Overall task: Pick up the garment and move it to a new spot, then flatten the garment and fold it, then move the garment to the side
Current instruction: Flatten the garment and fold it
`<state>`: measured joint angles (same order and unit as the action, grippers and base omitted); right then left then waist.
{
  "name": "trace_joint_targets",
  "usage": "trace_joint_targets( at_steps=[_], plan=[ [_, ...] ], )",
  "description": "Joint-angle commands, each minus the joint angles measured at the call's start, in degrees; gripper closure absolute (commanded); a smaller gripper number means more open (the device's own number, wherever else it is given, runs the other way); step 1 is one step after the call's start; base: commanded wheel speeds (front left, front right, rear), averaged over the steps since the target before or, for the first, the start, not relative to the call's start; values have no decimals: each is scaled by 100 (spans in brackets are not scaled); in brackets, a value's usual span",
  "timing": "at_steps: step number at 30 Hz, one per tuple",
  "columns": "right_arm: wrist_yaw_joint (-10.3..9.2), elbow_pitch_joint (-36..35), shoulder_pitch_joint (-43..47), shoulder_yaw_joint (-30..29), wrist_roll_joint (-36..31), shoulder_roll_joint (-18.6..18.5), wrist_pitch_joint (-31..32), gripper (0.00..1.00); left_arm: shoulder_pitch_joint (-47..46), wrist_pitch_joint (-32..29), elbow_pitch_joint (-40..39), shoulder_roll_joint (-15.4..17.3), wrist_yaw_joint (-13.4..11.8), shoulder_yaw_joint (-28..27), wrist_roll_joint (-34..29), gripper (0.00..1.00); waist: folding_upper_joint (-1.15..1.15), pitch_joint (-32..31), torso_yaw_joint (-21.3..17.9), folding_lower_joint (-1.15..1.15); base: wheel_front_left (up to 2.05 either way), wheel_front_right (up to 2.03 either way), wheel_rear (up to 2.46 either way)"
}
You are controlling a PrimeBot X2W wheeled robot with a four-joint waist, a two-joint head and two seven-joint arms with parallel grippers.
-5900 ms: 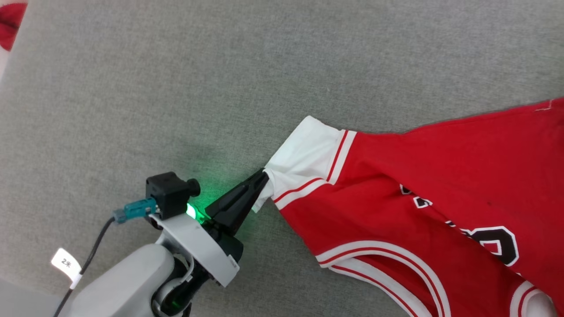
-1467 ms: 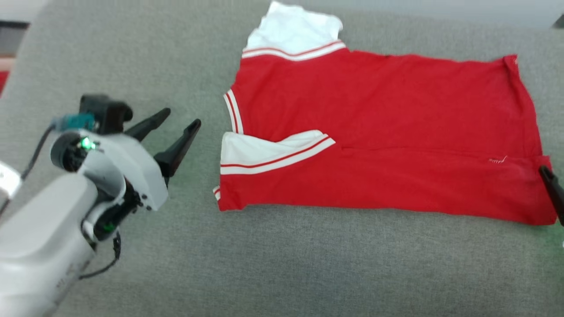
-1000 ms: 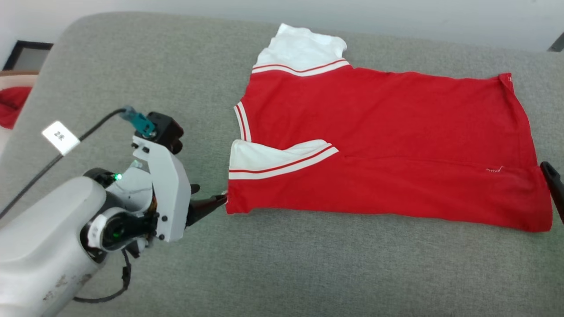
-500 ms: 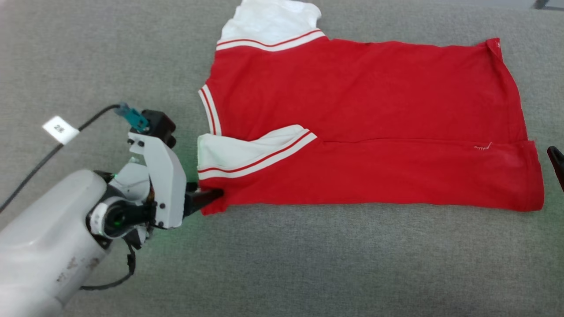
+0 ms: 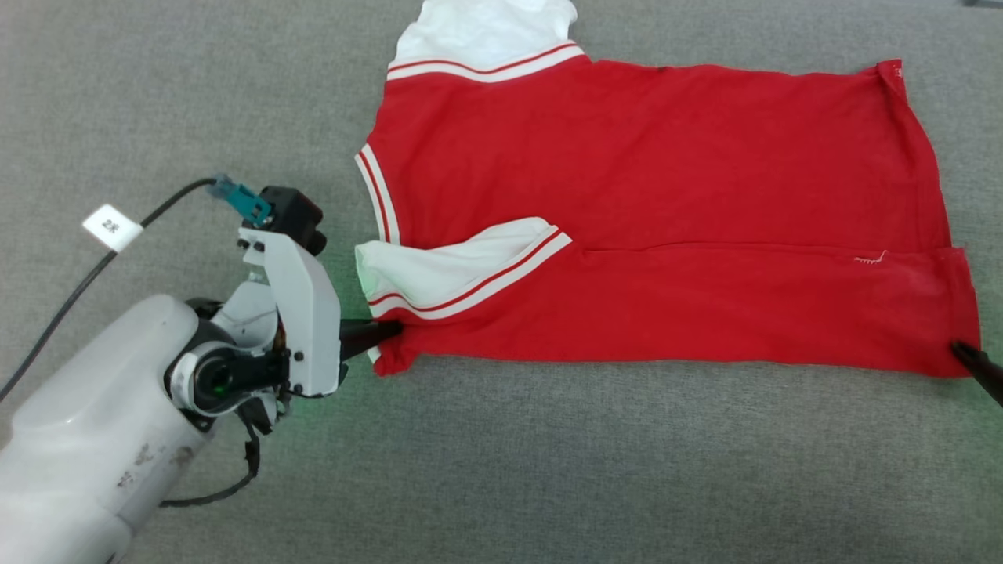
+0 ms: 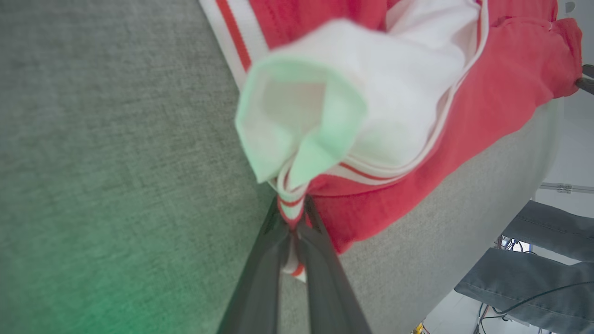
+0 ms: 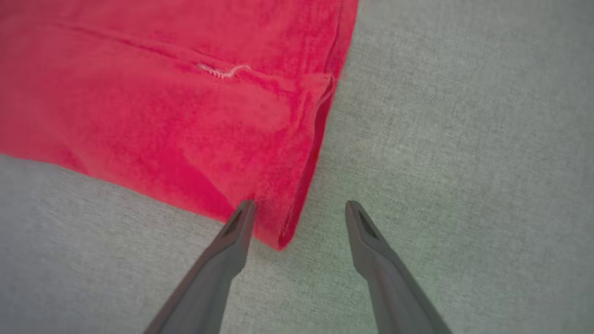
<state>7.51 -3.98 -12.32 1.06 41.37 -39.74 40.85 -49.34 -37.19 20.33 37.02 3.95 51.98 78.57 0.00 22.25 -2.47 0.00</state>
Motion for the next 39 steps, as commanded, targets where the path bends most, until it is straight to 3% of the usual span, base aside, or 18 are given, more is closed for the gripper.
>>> trace_joint_targets(
  at_steps=[1, 7, 11, 12, 13, 22, 30, 39],
  plan=[
    [-4, -20, -171, 101, 62, -76, 348, 0, 33, 27, 32, -127, 37, 103, -66, 100, 0, 62, 30, 0, 0, 0, 0],
    [-5, 351, -589, 437, -2, -88, 1140, 0, -115, 95, 99, -239, 79, 90, -139, 100, 0, 205, 107, 0, 0, 0, 0],
    [-5, 717, -718, 527, -110, -30, 1292, 0, -150, 133, 189, -324, 133, 99, -149, 100, 0, 220, 168, 0, 0, 0, 0],
    [-5, 786, -728, 541, -87, -1, 1298, 60, -147, 155, 217, -337, 139, 98, -147, 100, 0, 212, 179, 0, 0, 0, 0],
    [-5, 826, -738, 549, -70, 21, 1250, 100, -135, 167, 243, -343, 159, 95, -140, 100, 0, 199, 190, 0, 0, 0, 0],
    [-5, 825, -384, 435, 122, 15, 1002, 100, 135, 407, 325, -176, 243, 3, -55, 100, 0, -121, 169, 0, 0, 0, 0],
    [-5, 380, 357, 203, 294, -157, 780, 100, 675, 602, -386, 264, 308, -108, 191, 100, 0, -533, 175, 0, 0, 0, 0],
    [-5, -348, 1647, -420, 223, 54, 657, 100, 1535, 929, -1635, 867, -4, -88, 184, 100, 0, -680, 220, 0, 0, 0, 0]
  ],
)
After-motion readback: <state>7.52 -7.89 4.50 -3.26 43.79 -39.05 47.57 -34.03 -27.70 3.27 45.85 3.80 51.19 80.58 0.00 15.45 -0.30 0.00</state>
